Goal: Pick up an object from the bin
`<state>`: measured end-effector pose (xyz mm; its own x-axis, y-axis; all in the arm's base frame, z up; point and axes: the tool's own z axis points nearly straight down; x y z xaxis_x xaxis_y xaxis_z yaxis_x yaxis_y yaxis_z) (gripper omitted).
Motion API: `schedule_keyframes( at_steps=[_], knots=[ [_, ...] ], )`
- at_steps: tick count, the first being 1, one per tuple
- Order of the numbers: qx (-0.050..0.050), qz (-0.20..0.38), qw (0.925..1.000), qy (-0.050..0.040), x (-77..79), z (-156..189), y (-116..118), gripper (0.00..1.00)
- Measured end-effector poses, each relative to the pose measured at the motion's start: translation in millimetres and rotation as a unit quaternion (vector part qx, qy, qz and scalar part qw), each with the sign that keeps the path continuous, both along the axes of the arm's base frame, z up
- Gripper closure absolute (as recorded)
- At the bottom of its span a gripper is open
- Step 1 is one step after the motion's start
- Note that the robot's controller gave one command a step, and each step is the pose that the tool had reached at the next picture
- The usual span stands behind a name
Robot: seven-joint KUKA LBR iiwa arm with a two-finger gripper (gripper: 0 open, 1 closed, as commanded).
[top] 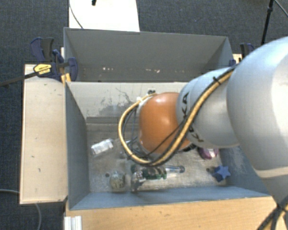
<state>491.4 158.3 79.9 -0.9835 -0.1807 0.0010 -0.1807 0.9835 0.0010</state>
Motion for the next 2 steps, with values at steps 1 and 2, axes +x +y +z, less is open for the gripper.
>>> schedule_keyframes(
  at_steps=[1,2],
  knots=[
    [0.0,0.0,1.0,0.0002,-0.1,0.0,0.1,1.0],
    [0.0,-0.001,1.0,0.0002,0.0,0.0,0.0,0.0]
  ],
)
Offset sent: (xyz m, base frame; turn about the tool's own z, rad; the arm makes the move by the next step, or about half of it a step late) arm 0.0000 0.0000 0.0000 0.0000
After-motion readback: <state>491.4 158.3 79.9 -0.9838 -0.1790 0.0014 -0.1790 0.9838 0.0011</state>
